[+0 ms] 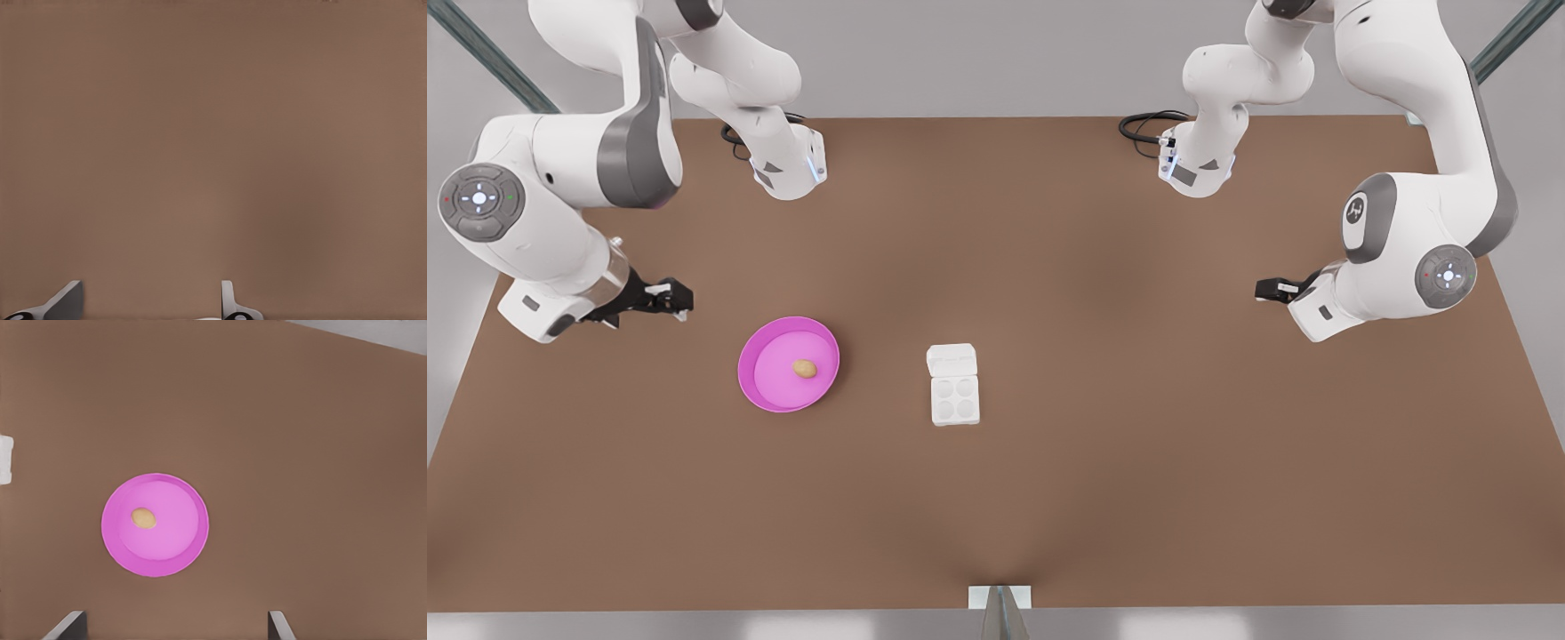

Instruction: Pack egg into the box and close the box lid

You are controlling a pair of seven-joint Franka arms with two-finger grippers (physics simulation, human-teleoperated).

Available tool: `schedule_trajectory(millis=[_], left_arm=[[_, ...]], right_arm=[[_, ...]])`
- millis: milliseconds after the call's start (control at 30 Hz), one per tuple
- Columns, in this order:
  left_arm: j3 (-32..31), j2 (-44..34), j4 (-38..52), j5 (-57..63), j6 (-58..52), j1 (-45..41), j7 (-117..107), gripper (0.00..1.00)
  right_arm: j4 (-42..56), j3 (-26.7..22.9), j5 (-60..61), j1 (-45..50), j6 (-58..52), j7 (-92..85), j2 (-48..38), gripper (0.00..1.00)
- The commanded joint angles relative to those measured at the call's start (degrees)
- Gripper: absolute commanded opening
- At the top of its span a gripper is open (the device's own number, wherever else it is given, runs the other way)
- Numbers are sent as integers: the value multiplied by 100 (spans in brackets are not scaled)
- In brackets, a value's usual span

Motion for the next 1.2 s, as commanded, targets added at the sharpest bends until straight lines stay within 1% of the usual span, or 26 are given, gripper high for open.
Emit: schedule_trajectory(millis=[0,67,100,167,233,267,300,333,367,467,567,667,700,800,967,1167], left_arm=[[0,-9,2,4,13,3,195,100],[0,-9,2,4,13,-6,195,100],[0,0,2,4,13,-6,195,100],[0,9,2,-5,13,-6,195,100],[0,26,2,-5,13,3,195,100],[0,35,2,-5,13,12,195,100],[0,26,20,-5,21,3,195,100],[9,35,20,-5,57,11,195,100],[9,44,20,-13,66,3,195,100],[9,61,20,-5,57,20,195,100],[0,61,11,-13,39,3,186,100],[0,61,11,-13,39,-15,186,100],[9,79,20,-13,39,-6,186,100],[0,79,20,-13,39,-24,186,100],[0,96,37,-13,48,-24,186,100],[9,105,37,-13,48,-32,195,100]], right_arm=[[-86,3,94,-24,211,-282,-29,100],[-113,20,33,29,176,-352,-3,100],[-288,64,-3,187,246,-352,93,100],[-552,73,-135,907,255,-352,594,100],[-570,82,-143,1171,712,-405,1025,100],[-815,82,-143,1338,1150,-466,1069,100],[-1193,82,-135,1339,1739,-1010,1052,100],[-1386,82,-126,1286,2029,-1309,1060,100],[-1694,90,-117,1207,2548,-1881,1034,100],[-2547,82,-143,1198,3577,-2725,770,100],[-3022,73,-143,935,4526,-4586,867,100],[-3242,82,-143,785,4702,-5327,894,100],[-3478,82,-135,662,5105,-5651,894,100],[-3821,82,-143,600,5686,-6749,929,100],[-4296,82,-143,504,6091,-8296,955,100],[-4665,82,-117,504,6100,-8614,999,100]])
